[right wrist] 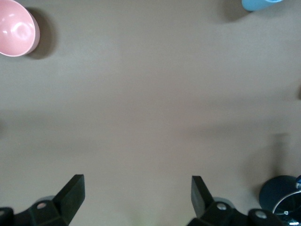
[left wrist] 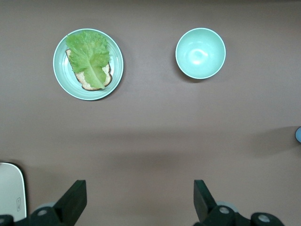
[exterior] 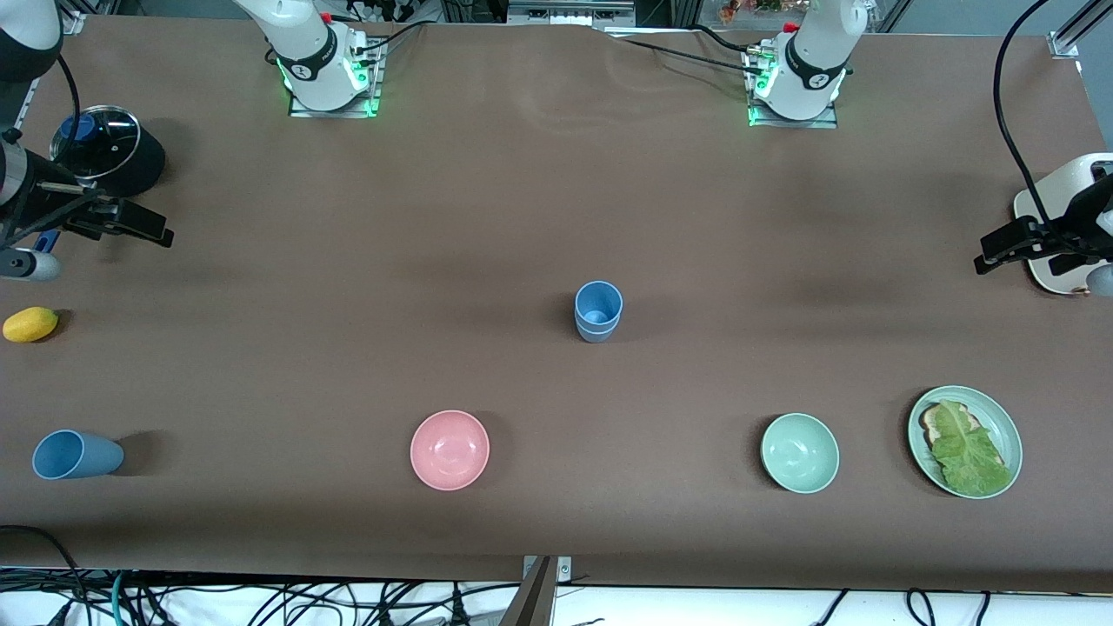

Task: Stack blue cups with both arms

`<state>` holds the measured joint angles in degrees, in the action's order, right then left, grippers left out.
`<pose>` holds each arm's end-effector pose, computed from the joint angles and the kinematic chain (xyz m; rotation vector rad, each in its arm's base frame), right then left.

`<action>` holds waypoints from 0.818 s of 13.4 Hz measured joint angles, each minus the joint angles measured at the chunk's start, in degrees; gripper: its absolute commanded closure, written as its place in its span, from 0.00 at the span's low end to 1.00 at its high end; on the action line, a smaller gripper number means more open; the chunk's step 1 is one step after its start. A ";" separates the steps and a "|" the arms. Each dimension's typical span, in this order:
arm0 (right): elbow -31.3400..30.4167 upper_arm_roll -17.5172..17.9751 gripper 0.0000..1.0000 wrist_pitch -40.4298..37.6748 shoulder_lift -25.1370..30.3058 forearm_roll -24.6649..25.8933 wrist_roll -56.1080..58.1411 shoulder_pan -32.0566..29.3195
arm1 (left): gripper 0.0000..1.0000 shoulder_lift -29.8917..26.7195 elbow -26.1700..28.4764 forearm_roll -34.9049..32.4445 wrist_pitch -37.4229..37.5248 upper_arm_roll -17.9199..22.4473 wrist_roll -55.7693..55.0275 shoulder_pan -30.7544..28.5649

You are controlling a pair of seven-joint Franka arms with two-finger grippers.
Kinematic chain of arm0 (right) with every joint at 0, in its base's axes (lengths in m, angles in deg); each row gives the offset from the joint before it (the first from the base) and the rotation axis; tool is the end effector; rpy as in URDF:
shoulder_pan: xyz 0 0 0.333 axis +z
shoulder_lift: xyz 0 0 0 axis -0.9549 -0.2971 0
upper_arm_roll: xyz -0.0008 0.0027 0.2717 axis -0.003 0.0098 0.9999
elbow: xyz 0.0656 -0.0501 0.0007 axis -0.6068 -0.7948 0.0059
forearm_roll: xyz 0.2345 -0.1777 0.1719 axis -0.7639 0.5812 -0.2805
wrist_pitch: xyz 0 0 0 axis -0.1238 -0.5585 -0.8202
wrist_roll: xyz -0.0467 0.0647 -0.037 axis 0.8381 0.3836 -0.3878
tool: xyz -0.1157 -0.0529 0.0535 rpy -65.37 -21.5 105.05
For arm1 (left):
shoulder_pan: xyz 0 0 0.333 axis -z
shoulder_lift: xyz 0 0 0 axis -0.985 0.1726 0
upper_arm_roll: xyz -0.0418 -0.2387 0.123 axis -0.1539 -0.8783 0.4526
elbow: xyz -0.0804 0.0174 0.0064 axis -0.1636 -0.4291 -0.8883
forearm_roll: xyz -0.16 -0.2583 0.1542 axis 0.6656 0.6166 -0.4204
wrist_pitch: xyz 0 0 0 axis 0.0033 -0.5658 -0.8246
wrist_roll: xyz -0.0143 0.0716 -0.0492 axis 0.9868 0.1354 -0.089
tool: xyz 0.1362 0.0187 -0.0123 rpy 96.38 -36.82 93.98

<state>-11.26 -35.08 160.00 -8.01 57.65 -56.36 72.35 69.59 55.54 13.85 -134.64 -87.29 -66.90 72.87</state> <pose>0.5272 0.0025 0.5127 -3.1137 0.1600 0.1351 0.5364 0.0449 0.5065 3.1211 0.0218 0.0081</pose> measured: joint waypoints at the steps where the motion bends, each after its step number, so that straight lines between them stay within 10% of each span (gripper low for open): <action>1: 0.44 -0.06 0.00 0.00 0.26 0.17 0.01 -0.01 | 0.00 0.00 0.00 0.00 0.00 0.00 0.00 0.00; 11: 0.93 0.34 0.00 0.02 0.87 1.15 0.03 0.05 | 0.00 0.01 0.00 0.00 0.00 0.00 0.00 0.01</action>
<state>-10.33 -34.74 160.03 -7.14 58.80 -56.32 72.39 69.60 55.54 13.85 -134.64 -87.29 -66.90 72.88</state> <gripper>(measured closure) 0.000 0.000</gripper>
